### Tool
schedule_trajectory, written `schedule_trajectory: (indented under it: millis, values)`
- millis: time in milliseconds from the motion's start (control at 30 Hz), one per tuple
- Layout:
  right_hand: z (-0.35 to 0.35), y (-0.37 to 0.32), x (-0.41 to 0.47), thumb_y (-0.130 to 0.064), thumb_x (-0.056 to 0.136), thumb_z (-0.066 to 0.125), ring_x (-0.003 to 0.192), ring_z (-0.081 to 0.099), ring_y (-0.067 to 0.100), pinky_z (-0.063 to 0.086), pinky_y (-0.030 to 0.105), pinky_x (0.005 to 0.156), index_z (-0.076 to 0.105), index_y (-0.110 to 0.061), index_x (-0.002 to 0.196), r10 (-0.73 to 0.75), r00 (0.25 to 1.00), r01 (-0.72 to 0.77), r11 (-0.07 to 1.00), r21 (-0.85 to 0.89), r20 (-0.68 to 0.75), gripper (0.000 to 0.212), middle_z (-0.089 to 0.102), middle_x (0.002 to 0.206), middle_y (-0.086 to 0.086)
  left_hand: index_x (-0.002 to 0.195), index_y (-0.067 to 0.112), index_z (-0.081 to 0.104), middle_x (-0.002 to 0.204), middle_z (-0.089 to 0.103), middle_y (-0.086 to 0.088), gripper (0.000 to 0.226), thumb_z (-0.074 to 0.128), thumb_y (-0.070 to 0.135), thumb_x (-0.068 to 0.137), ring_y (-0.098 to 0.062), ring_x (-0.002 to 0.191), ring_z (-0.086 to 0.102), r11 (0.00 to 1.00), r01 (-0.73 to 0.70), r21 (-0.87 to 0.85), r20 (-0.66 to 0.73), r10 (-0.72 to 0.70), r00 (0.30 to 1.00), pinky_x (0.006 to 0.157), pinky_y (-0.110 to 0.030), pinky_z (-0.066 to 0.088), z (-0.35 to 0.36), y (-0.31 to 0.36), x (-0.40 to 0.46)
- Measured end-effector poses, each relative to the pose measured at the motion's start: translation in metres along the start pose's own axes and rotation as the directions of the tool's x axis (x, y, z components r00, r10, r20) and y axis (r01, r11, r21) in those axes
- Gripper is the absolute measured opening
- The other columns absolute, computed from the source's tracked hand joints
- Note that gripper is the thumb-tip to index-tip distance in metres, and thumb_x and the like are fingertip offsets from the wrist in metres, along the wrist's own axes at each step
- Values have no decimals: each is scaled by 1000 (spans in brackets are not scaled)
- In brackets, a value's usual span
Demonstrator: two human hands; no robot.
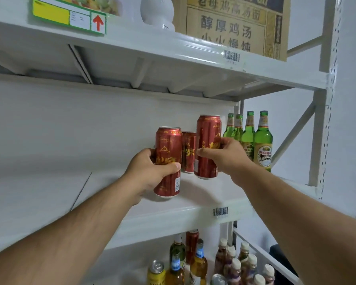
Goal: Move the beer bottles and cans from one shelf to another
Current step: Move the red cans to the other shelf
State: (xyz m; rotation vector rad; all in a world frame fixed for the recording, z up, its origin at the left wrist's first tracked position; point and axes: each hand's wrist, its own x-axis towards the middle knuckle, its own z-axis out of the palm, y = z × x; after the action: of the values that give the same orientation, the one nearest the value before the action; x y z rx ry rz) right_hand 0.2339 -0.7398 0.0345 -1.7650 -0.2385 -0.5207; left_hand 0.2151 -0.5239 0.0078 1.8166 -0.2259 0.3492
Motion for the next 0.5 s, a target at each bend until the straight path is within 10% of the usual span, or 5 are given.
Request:
schedule_trajectory:
  millis: [500]
  values:
    - [-8,79,101,-22,64,93,96,71,27,57,51,90,63,-15,118,43,991,-48,998,39,130,63,73,104,5,116,26,67,109,74,3,48,90,27,74,-20,99,72,997,78,6,-176,-76,981,95,-45,57,70,-2,38]
